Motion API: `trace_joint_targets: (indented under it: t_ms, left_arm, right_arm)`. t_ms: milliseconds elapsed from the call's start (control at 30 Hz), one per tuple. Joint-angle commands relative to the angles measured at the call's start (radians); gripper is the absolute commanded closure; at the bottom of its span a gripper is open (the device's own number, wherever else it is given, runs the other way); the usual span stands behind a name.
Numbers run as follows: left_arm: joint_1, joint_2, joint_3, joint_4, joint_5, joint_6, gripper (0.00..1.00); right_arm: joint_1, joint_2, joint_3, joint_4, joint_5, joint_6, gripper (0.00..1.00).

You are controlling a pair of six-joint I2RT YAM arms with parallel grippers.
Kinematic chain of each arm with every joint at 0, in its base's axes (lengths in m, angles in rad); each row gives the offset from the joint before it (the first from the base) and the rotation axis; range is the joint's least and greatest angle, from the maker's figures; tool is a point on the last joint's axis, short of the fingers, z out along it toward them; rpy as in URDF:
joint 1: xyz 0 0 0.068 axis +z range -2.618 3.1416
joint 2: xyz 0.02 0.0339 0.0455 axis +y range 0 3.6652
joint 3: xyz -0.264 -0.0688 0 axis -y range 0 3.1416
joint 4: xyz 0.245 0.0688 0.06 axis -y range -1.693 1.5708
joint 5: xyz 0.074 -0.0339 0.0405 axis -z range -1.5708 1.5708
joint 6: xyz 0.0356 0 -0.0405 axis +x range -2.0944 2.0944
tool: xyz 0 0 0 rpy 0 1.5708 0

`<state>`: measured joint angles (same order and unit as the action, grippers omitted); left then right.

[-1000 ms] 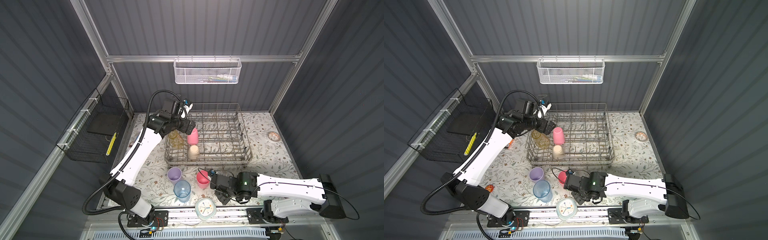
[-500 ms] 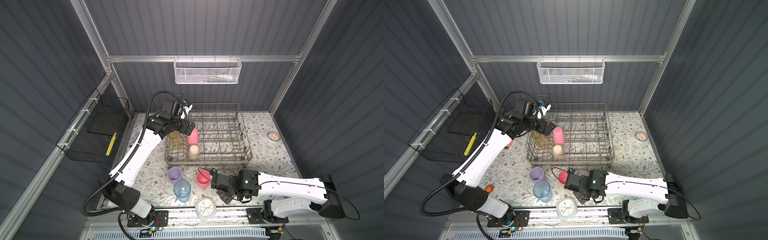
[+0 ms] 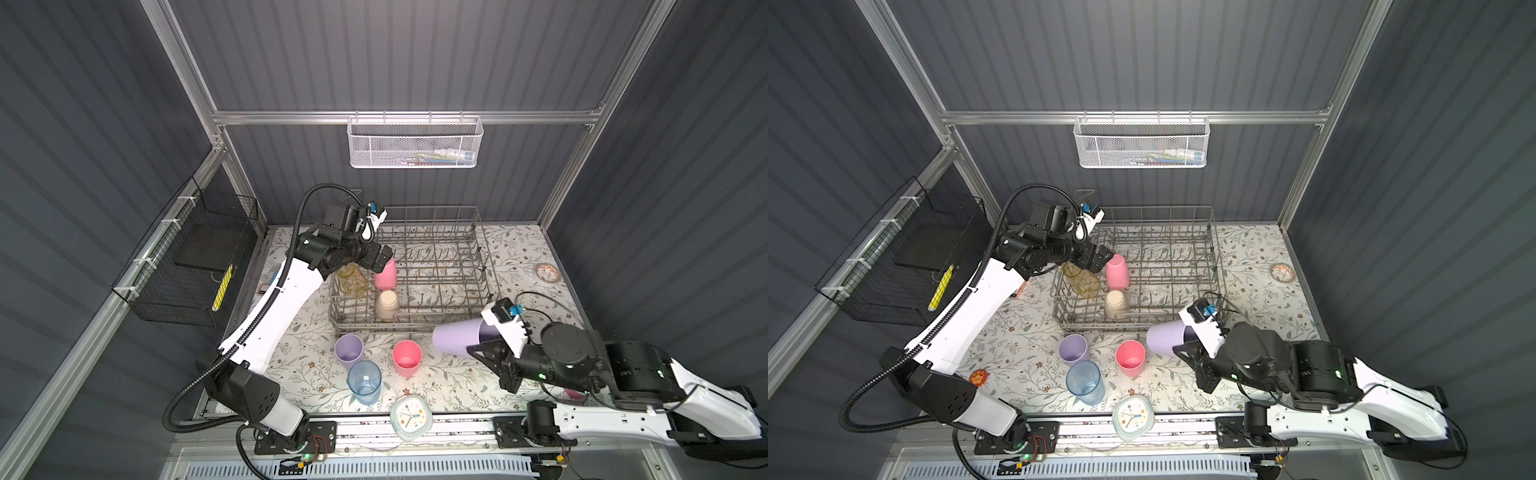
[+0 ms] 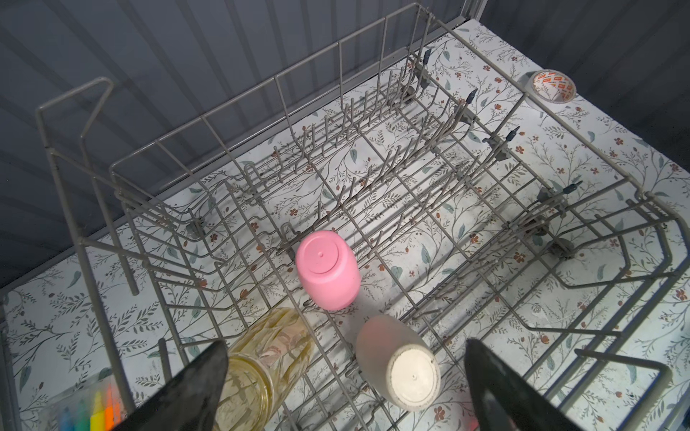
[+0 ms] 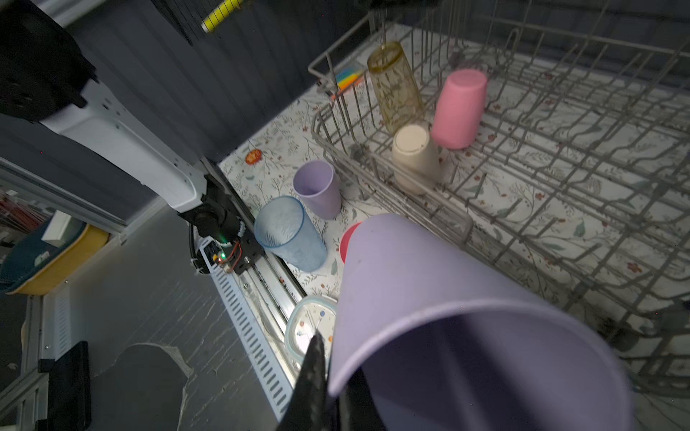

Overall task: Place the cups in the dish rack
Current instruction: 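Close the right gripper on the purple cup and lift it toward the rack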

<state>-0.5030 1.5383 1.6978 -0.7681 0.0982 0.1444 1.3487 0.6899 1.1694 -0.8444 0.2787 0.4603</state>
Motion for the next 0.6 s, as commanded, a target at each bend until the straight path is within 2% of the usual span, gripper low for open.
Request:
trace_joint_targets:
  t_ms: [0, 167, 367, 500, 567]
  left_arm:
    - [-0.003, -0.045, -0.031, 0.055, 0.123, -0.018, 0.01]
    - [-0.003, -0.076, -0.095, 0.174, 0.368, -0.057, 0.00]
    - [-0.003, -0.081, -0.138, 0.295, 0.544, -0.121, 0.00]
    - [-0.003, -0.089, -0.169, 0.366, 0.617, -0.157, 0.00]
    - [-0.003, -0.098, -0.181, 0.391, 0.636, -0.165, 0.00]
  right_arm:
    - [-0.008, -0.074, -0.060, 0.193, 0.110, -0.035, 0.98]
    - [-0.029, -0.155, -0.118, 0.349, 0.097, -0.064, 0.98]
    - [-0.039, -0.188, -0.179, 0.514, 0.082, -0.083, 0.98]
    - [-0.129, -0.147, -0.197, 0.560, 0.000, -0.056, 1.00]
    - [-0.223, -0.117, -0.214, 0.593, -0.111, -0.012, 1.00]
